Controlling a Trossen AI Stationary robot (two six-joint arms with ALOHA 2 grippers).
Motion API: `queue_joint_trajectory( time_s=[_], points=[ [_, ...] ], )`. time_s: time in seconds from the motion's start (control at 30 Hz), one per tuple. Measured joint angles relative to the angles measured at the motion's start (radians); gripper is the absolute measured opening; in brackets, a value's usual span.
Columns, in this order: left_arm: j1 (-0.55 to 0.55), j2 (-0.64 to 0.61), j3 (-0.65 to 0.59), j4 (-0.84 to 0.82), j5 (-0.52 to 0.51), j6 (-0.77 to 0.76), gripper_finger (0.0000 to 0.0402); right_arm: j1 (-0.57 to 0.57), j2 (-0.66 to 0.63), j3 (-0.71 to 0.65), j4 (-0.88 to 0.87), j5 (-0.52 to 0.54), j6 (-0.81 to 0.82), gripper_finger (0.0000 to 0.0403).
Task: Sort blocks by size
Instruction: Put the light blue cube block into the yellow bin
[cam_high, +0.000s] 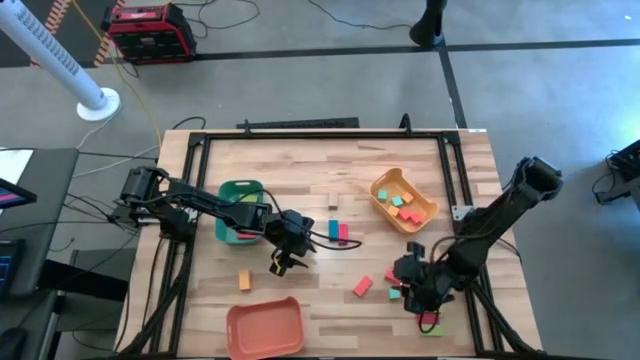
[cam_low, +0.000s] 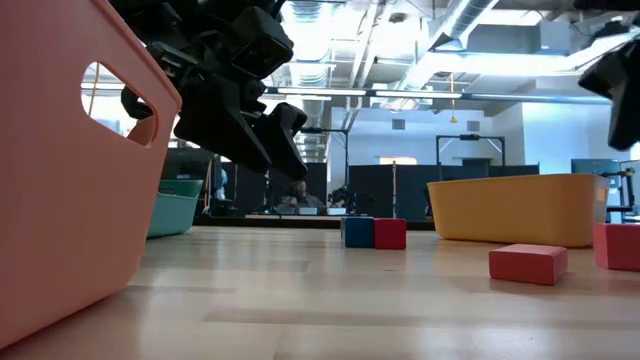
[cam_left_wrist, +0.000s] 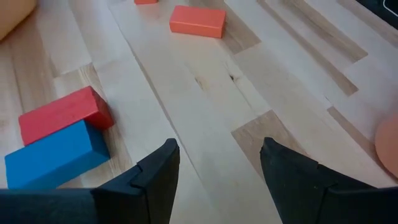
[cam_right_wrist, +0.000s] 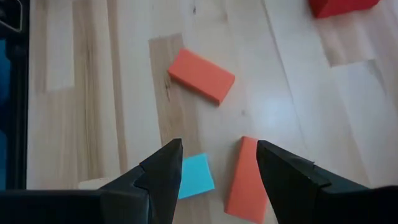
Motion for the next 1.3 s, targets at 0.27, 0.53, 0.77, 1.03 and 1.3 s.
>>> queue_joint_trajectory(
  time_s=[0.27,0.53,0.77,1.03,1.3],
  points=[
    [0.000,0.000,0.000,-0.003,0.000,-0.009,0.0212,0.001,0.102,0.000,0.077,-0.060,-0.064,0.0235],
    [0.000,0.000,0.000,-0.005,0.000,-0.011,0.0212,0.003,0.161,0.002,0.108,-0.068,-0.108,0.0235],
    [0.000,0.000,0.000,-0.004,0.000,-0.011,0.0212,0.004,0.216,0.011,0.101,-0.097,-0.108,0.0235],
    [0.000,0.000,0.000,-0.004,0.000,-0.011,0.0212,0.004,0.277,0.029,0.077,-0.129,-0.108,0.0234],
    [0.000,0.000,0.000,-0.004,0.000,-0.011,0.0212,0.004,0.296,0.058,0.003,-0.137,-0.108,0.0190]
  ],
)
